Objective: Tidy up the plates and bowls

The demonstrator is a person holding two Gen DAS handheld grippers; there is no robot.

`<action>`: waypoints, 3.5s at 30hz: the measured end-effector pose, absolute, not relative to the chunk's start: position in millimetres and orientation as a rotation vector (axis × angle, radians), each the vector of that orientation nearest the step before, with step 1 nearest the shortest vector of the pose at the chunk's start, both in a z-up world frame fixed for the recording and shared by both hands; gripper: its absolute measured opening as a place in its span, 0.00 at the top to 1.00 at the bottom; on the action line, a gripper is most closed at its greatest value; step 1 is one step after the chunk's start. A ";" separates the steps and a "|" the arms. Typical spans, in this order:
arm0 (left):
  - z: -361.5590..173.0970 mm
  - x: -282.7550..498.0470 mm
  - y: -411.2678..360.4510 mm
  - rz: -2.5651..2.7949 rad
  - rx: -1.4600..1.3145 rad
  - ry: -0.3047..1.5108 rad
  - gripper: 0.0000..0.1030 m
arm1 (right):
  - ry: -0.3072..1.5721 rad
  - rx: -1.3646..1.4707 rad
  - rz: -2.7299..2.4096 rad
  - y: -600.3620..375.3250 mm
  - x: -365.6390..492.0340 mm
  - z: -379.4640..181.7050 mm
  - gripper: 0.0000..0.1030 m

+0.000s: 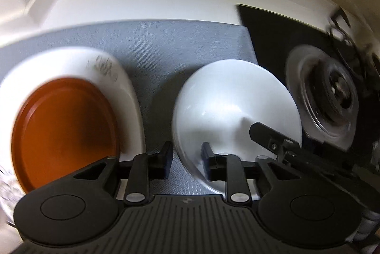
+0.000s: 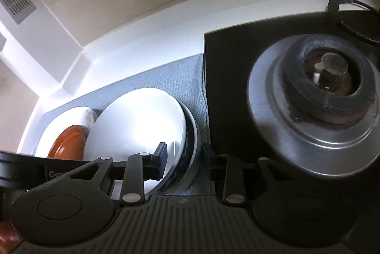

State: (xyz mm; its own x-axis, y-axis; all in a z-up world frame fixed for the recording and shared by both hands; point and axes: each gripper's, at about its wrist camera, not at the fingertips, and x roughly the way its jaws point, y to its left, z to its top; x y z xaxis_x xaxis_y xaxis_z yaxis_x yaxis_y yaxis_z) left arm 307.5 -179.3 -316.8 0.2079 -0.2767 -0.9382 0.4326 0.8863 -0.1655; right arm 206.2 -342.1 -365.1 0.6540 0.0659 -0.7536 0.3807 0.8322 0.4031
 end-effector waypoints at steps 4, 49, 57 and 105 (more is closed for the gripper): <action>-319.3 310.8 -176.6 -0.528 0.109 1.295 0.71 | 0.827 0.578 -0.224 -338.3 206.5 -368.3 0.66; -208.5 328.0 -75.3 -0.319 -0.016 1.192 0.70 | 0.821 0.582 0.083 -285.6 268.5 -275.0 0.76; -194.4 339.9 8.3 -0.148 -0.110 1.167 0.70 | 0.871 0.524 0.235 -204.6 310.1 -261.1 0.75; -261.3 312.2 180.8 0.022 -0.254 1.345 0.71 | 1.099 0.266 0.477 -13.4 327.1 -305.8 0.71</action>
